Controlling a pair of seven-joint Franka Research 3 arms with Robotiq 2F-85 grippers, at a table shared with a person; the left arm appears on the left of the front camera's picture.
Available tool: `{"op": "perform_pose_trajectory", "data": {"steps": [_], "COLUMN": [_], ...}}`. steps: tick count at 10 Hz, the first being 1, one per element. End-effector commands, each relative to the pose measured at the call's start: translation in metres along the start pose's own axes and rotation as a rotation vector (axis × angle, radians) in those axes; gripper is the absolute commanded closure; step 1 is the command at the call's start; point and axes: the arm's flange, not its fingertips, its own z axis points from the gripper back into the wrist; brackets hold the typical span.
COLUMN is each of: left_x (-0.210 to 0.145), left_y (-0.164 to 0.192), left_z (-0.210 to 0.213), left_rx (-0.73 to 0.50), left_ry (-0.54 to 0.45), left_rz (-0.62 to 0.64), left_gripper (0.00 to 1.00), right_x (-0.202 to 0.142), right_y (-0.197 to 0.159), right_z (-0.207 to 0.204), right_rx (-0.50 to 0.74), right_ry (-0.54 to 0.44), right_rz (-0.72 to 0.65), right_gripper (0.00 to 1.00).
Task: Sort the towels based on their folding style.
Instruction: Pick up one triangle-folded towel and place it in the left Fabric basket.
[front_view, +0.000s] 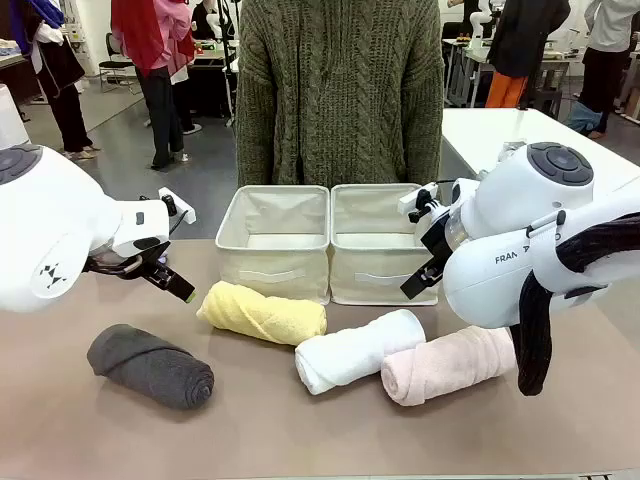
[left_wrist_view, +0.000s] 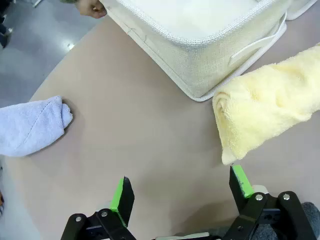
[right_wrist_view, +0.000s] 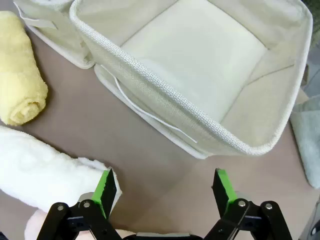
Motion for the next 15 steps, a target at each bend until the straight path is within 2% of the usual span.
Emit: {"op": "perform_pose_trajectory", "data": {"steps": [1,13,14,15], "left_x": [0.0,0.0,0.024,0.053], "left_y": [0.0,0.0,0.001,0.002], "left_z": [0.0,0.0,0.047,0.099], "left_rx": [0.0,0.0,0.033,0.019], "left_ry": [0.0,0.0,0.053,0.082], "left_rz": [0.0,0.0,-0.038,-0.06], "left_gripper": [0.0,0.0,0.0,0.0], "right_x": [0.0,0.0,0.02,0.044], "right_y": [0.0,0.0,0.01,0.021], "right_z": [0.0,0.0,0.043,0.09], "right_rx": [0.0,0.0,0.016,-0.011], "right_ry": [0.0,0.0,-0.027,0.0], "right_rz": [0.0,0.0,0.004,0.016], "right_gripper": [0.0,0.0,0.0,0.0]}}
